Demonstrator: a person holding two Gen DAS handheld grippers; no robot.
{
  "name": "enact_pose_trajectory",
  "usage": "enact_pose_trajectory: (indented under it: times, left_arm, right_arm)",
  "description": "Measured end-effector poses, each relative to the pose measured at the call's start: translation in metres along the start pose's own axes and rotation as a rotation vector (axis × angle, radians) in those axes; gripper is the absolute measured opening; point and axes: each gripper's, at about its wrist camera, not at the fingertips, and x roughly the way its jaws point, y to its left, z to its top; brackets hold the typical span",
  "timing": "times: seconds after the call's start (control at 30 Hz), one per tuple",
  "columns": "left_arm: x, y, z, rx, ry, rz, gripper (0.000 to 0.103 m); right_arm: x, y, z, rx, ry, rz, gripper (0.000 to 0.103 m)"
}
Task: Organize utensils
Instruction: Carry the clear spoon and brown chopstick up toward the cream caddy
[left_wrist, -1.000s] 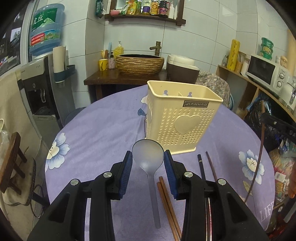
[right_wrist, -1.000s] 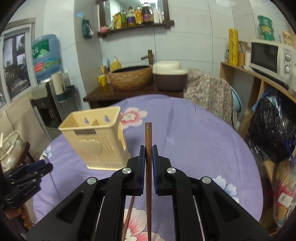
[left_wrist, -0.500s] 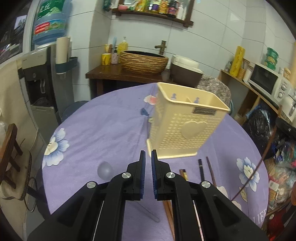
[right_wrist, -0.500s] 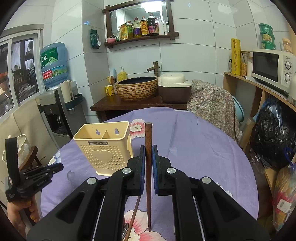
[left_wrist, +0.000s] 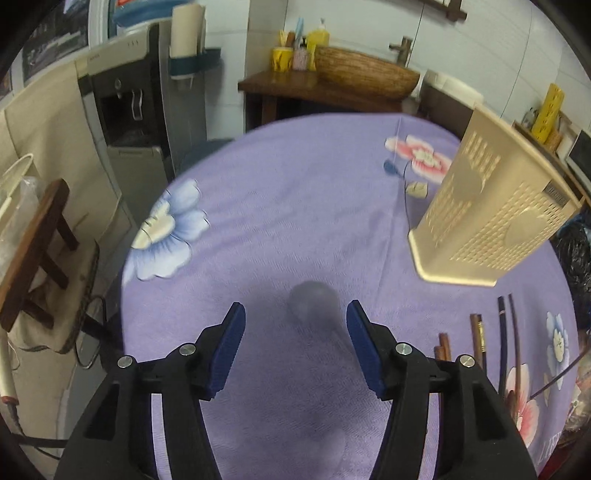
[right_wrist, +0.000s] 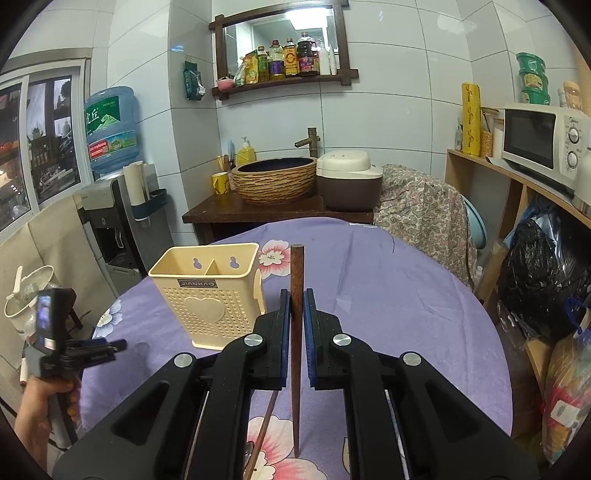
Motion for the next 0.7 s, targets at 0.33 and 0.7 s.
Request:
enact_pose_trajectory:
  times: [0.33,0.7]
  left_arm:
    - [0.039,-0.014,0.014,-0.024,0.106,0.038,0.056]
    - [0.042,-0.025,0.019,0.026,0.101,0.072,0.038]
  right_arm:
    - [-0.002,0.004,-0.001,-0.010,-0.004,0.002,0.008]
    - [-0.003,0.002,0.000,-0.007,-0.006,0.000,0.008]
